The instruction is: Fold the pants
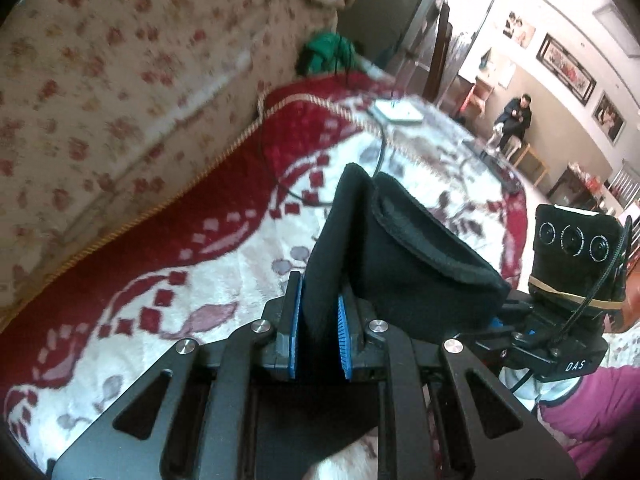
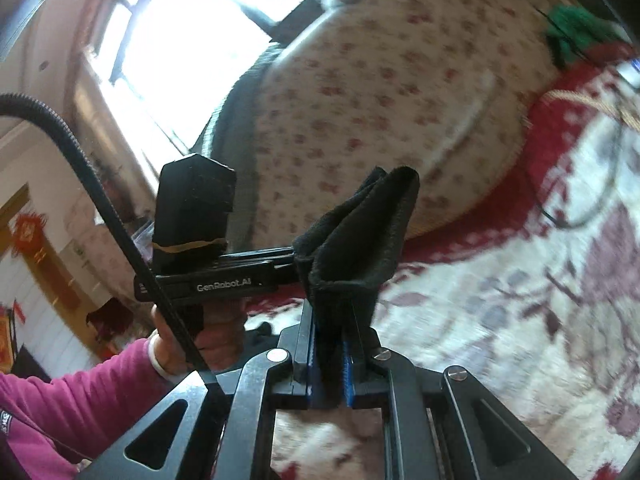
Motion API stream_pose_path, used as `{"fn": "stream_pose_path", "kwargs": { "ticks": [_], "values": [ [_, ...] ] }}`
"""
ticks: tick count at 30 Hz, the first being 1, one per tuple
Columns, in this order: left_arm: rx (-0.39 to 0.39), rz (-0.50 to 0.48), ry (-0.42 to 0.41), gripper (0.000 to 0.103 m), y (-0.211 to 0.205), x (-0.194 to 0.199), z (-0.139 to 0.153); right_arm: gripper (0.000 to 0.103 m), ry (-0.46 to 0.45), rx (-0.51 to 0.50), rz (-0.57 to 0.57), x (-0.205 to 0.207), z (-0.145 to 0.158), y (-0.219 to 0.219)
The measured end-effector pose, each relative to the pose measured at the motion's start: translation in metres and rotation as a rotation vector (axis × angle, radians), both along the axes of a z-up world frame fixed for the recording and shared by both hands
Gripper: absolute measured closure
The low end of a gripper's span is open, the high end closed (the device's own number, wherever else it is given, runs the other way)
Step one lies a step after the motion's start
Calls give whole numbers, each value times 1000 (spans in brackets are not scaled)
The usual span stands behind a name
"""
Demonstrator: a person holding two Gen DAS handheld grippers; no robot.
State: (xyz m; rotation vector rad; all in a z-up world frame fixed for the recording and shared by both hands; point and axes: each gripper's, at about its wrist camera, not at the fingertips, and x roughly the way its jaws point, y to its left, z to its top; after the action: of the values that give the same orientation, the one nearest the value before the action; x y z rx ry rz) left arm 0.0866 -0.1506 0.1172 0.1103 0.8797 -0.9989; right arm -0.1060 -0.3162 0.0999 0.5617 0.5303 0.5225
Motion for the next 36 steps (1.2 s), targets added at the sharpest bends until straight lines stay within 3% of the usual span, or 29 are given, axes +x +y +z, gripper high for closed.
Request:
{"fn": "stream_pose_path", "kwargs": {
  "ticks": [9, 15, 18, 24, 26, 28, 31, 34, 36],
  "values": [
    [-126, 115, -12, 89, 87, -17, 30, 93, -72, -68, 166, 13, 41, 74],
    [-164, 254, 17, 89, 168, -21, 19, 93, -65, -140, 316, 36, 43, 146],
    [-153, 350, 57, 89, 211, -25, -3, 93, -26, -167, 398, 52, 23, 187],
    [-94, 602, 137, 89, 300, -43, -54, 93, 131, -209, 557, 76, -48, 267],
    [-98, 677, 166, 89, 326, -49, -66, 86, 220, -204, 566, 89, -79, 285],
    [-116, 724, 182, 89, 343, -55, -70, 82, 288, -178, 563, 95, -92, 291],
    [-130, 745, 155, 89, 347, -69, -63, 58, 280, -75, 550, 98, -77, 272],
    [-124, 731, 93, 85, 333, -82, -50, 57, 235, -28, 506, 87, -56, 236],
    [-141, 701, 78, 74, 317, -87, -43, 57, 193, -15, 441, 74, -40, 206]
  ]
}}
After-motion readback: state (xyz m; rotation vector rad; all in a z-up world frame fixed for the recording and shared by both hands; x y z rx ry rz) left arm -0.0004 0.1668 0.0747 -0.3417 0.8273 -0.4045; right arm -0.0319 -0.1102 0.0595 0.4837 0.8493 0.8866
